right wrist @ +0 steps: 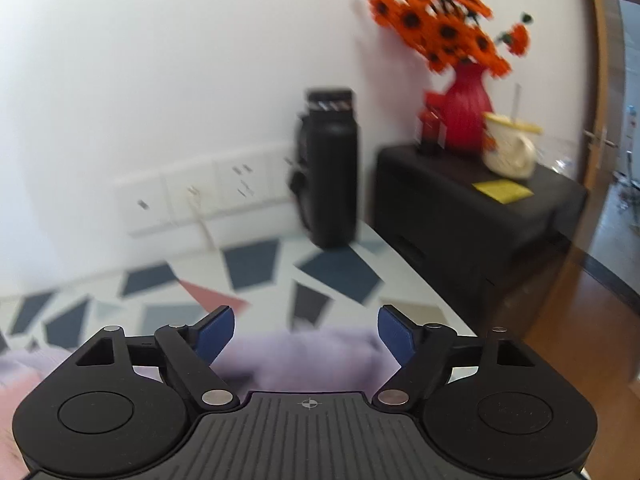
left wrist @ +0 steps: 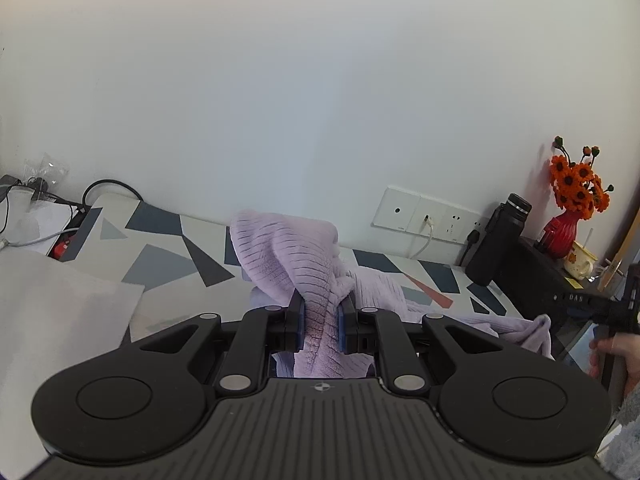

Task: Fold clothes
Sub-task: 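Grasp a sweater sleeve with the right gripper while the left gripper holds the cuff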

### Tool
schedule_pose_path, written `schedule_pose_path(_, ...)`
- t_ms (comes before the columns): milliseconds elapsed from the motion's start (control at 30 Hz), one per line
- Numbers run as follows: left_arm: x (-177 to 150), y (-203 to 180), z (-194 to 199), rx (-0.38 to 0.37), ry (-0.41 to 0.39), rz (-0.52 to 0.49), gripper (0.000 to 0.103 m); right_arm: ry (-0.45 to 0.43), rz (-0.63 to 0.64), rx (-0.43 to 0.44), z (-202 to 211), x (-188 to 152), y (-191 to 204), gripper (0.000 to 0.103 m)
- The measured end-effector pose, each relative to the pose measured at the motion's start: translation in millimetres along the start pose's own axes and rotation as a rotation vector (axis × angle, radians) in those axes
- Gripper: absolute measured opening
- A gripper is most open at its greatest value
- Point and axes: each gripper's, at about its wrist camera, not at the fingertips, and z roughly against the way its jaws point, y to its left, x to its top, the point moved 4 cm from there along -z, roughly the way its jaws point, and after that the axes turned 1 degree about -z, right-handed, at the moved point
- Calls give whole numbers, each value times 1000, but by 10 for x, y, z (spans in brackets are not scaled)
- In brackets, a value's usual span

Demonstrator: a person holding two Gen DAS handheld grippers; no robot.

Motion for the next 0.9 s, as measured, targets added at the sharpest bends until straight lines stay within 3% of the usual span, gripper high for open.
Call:
schedule_pose_path(200,-156,48,12,-2,26,38,15,59,7,139,-95,104,454,84)
schedule_pose_path(333,-299,-51,-9,-27,54,13,15,143,-11,408,-75,36,998,84)
schedule_pose_path(500,-415,-166,-15,-62,72,-14,15,210,176,640,-9,-179,2042,86)
schedule_pose_path(667,-449,-156,24,-57,67,-10,15,325,300,724,-103,-450,2773,88)
schedule_pose_path(700,-450,-143,33,-53,66,-4,15,316,299,712,-96,-444,2741,83)
schedule_pose_path(767,-455,-102,53,-38,63,8,15,271,277,677,-51,-376,2557,46)
schedule_pose_path(800,-454,-68,60,-25,63,19,15,248,267,659,-29,-342,2465,19)
schedule_pose_path(900,-452,46,78,11,63,52,15,179,235,607,41,-238,2187,15)
